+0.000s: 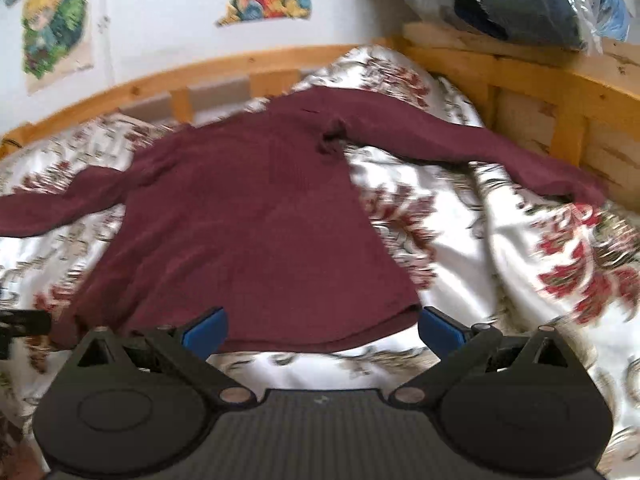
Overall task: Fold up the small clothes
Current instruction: 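Reach the right tool to a maroon sleeve cuff and close on it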
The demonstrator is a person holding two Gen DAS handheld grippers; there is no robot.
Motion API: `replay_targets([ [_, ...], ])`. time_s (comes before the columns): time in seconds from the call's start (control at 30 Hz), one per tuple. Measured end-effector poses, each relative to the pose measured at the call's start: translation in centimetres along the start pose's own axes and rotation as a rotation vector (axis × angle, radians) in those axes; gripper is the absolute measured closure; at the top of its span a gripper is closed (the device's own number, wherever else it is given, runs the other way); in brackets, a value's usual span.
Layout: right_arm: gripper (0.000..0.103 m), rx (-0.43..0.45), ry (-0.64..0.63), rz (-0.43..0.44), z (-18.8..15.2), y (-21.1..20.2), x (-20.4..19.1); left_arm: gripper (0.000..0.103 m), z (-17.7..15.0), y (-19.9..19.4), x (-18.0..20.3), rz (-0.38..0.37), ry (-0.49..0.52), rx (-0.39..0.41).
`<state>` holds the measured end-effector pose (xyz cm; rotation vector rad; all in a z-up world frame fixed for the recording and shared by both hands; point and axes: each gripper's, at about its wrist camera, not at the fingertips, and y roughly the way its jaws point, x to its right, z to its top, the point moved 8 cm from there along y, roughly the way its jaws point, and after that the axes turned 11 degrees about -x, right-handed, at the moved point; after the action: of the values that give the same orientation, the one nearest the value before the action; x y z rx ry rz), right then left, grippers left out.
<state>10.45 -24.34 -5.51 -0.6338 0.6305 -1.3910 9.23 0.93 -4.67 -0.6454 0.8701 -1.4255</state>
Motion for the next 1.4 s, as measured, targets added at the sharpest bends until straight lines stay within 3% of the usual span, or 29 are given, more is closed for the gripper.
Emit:
replay_targets([
  [0.17,0.0,-0.056,0.001,-0.158,2.1,-0.1,2.4,0.001,3.7,-1.3,0.8,0.031,0.164,-0.032],
  [0.27,0.0,-0.044,-0.006,-0.18,3.4,-0.5,3.6,0.001,6.3,-2.3,1.4,0.05,0.221,-0.047],
  [0.53,0.0,-0.018,0.046,-0.178,6.3,-0.5,6.4,0.001,12.0,-3.2,3.3,-0.043,0.176,-0.088],
  [0.7,0.0,-0.004,0.068,-0.182,7.6,0.3,7.8,0.001,14.8,-2.1,4.5,-0.058,0.164,-0.069],
  [0.87,0.0,0.07,0.098,-0.179,9.0,0.5,10.5,0.001,17.2,-0.1,5.7,-0.074,0.164,0.01],
  [0.97,0.0,0.162,0.194,-0.186,9.7,-0.2,13.7,0.001,18.0,1.2,5.6,-0.071,0.165,0.095],
  [1.03,0.0,0.192,0.281,-0.182,9.9,-0.2,16.0,0.001,18.3,2.8,5.2,-0.057,0.162,0.11],
  [1.23,0.006,0.22,0.531,-0.258,11.1,2.1,22.7,0.001,17.9,8.1,2.9,-0.078,0.127,0.004],
  [1.4,0.021,0.183,0.759,-0.297,10.8,5.5,27.4,0.001,18.1,11.6,0.8,-0.097,0.078,-0.047],
])
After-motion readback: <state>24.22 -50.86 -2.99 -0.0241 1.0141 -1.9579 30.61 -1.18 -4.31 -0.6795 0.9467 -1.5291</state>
